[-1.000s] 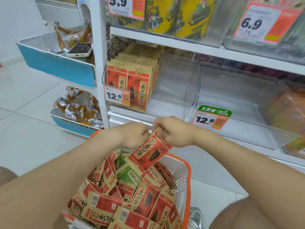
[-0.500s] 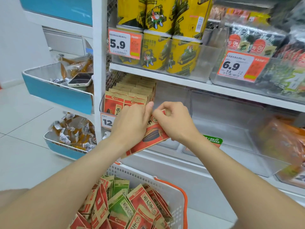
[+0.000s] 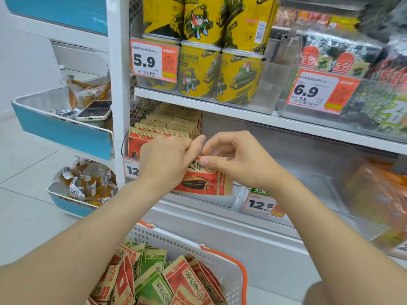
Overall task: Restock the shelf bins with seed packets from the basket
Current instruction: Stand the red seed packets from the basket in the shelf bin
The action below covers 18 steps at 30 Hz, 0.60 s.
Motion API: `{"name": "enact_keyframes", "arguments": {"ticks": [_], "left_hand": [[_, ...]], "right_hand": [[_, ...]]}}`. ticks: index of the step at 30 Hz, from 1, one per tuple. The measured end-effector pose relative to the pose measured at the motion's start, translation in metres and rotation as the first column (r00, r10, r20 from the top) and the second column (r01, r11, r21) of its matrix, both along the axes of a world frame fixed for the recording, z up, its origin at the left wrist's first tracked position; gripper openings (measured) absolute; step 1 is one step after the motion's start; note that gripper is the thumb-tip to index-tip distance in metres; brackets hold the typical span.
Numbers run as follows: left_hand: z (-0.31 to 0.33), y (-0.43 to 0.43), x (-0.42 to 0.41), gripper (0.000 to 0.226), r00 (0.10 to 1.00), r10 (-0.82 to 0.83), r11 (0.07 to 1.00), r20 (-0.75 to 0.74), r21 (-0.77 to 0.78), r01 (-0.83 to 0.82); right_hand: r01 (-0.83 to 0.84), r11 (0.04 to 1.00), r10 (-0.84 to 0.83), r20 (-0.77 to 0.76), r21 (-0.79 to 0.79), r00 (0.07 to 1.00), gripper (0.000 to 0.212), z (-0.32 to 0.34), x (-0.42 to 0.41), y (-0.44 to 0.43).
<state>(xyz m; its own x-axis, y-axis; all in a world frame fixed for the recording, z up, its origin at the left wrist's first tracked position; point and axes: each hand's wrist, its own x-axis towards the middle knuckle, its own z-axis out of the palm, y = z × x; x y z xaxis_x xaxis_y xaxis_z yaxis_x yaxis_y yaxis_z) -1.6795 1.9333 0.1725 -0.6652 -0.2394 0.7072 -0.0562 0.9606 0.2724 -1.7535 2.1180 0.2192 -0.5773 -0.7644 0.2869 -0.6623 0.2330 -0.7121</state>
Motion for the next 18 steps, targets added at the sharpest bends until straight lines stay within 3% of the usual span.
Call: {"name": "enact_keyframes", "arguments": {"ticks": [4, 7, 9, 12, 14, 18], "left_hand": [[0.002, 0.006, -0.003, 0.051, 0.976, -0.032, 0.999, -0.217, -0.028, 0.027], [0.006, 0.015, -0.005, 0.023, 0.951, 0.102, 0.989, -0.291, 0.131, -0.066], [0.005, 0.020, -0.006, 0.035, 0.938, 0.192, 0.939, -0.290, 0.332, -0.089], [-0.003, 0.026, -0.013, 0.061, 0.991, 0.071, 0.784, -0.117, 0.620, 0.017], [-0.012, 0.024, -0.017, 0.075, 0.999, -0.043, 0.780, -0.030, 0.623, 0.052], [-0.007, 0.015, -0.012, 0.075, 0.998, -0.070, 0.865, -0.009, 0.497, 0.065]], "right_hand": [[0.067, 0.992, -0.071, 0.037, 0.104, 0.997, 0.012, -0.006, -0.003, -0.003], [0.282, 0.959, -0.283, 0.045, 0.012, 0.958, 0.010, -0.015, -0.007, -0.010], [0.428, 0.899, -0.404, 0.201, -0.093, 0.892, 0.013, -0.017, -0.006, -0.013], [0.508, 0.842, -0.322, 0.586, -0.182, 0.744, 0.015, -0.016, 0.003, -0.017], [0.468, 0.872, -0.271, 0.650, -0.147, 0.710, 0.017, -0.019, 0.005, -0.019], [0.309, 0.948, -0.213, 0.565, -0.078, 0.797, 0.019, -0.018, 0.003, -0.013]]}}
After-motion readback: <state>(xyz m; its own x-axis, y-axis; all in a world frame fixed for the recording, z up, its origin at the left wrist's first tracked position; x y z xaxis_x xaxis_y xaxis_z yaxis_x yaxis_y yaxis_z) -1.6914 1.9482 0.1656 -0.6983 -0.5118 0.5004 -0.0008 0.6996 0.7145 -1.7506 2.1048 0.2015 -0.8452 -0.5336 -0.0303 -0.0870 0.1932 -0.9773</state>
